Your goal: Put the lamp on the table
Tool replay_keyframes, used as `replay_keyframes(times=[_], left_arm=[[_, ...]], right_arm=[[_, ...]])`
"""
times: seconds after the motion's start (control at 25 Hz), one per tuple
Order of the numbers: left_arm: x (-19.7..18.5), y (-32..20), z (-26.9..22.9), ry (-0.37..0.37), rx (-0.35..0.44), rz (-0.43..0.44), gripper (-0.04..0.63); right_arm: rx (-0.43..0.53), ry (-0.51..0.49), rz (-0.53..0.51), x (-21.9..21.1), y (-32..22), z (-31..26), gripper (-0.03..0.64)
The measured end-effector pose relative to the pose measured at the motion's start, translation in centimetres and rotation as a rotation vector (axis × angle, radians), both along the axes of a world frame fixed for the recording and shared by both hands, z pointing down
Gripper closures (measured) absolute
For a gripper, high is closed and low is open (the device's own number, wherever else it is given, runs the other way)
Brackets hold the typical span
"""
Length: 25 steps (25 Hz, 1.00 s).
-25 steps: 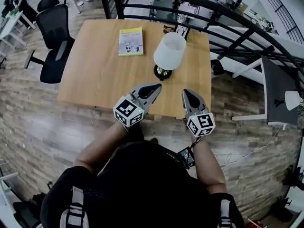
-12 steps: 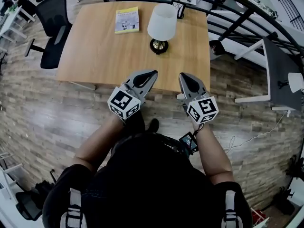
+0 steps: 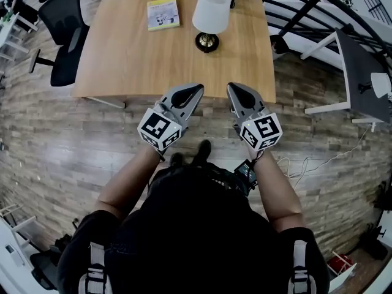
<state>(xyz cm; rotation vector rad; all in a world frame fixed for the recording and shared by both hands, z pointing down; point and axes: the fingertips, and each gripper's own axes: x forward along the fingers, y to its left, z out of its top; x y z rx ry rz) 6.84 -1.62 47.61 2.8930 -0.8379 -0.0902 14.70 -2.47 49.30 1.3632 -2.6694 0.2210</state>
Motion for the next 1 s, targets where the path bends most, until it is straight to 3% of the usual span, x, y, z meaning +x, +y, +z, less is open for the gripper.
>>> replay_keyframes(times=[0.48, 1.0], left_arm=[[-7.8, 6.3, 0.3, 0.008, -0.012, 0.083, 0.588], [-9.3, 9.5, -0.8, 0.028, -0.016, 0.121, 0.588]], right_arm=[[0.02, 0.004, 0.062, -8.7, 6.1, -0.2, 0.601], [0.035, 0.001, 0.111, -11.5, 9.5, -1.3, 0.601]])
